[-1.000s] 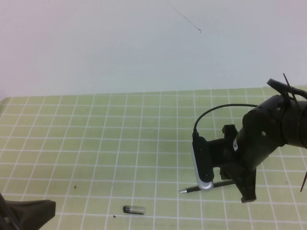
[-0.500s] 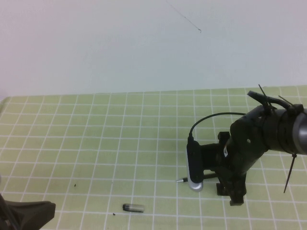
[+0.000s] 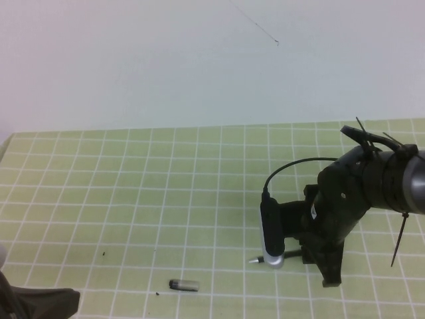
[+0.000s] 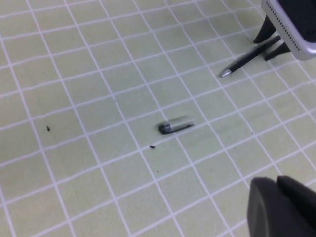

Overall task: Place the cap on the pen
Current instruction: Put the cap on the pen

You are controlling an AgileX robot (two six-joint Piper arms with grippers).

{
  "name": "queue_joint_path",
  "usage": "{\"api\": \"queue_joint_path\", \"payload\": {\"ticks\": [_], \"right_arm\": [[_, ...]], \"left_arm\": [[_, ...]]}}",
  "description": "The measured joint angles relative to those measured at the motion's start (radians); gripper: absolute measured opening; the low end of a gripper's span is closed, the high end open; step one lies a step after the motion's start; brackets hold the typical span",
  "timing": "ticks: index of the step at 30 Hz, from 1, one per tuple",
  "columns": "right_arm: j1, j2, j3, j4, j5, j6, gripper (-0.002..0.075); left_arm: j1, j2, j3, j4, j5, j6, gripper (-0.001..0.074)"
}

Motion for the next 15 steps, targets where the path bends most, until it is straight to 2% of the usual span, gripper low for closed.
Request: {"api": "queue_joint_path", "payload": {"ticks": [8, 15], "right_arm": [[0.000, -0.011, -0.040, -0.020, 0.097, 0.000, 0.0181], [0.000, -0.015, -0.091, 0.006, 0.118, 0.000, 0.0121]], "left_arm": [[0.000, 0.000, 0.000, 0.000, 0.007, 0.002, 0.0000], [0.000, -0.002, 0.000, -0.012, 0.024, 0.061, 0.0001]]}}
